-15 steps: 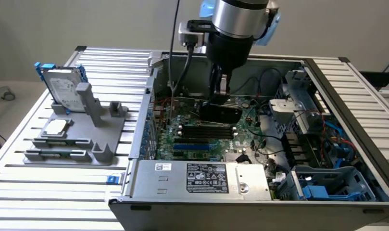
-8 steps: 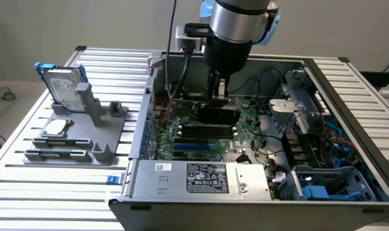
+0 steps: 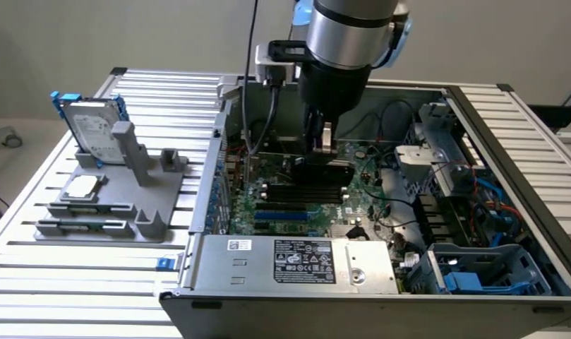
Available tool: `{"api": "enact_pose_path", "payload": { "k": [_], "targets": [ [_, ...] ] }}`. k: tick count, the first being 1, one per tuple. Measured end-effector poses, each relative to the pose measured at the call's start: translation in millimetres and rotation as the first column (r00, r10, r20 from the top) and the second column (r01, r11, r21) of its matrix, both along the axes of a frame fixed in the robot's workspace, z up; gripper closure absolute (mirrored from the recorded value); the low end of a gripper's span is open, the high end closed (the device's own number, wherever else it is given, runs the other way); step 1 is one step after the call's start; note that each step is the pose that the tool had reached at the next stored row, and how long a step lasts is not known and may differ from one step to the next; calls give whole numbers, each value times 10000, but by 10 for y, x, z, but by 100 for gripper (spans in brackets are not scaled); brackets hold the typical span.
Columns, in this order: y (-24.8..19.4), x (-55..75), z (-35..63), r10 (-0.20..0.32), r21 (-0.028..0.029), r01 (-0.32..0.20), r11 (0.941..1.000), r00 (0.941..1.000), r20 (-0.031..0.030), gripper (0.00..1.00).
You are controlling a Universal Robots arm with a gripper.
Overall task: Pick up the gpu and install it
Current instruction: 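Insert the gpu into the slot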
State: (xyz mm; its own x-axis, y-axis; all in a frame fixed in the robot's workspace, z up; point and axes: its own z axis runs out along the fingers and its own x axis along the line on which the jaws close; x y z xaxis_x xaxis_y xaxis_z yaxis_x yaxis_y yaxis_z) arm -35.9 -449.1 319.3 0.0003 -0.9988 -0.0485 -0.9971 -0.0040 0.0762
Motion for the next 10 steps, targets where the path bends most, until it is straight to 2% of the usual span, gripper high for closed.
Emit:
{"api": "enact_pose_path", "payload": {
  "k": [3, 10],
  "targets": [
    [-48, -9, -5, 127, 3, -127, 9999, 9999, 2, 73],
    [-125, -62, -20, 382, 10, -382, 9993, 9993, 4, 73]
  ]
}}
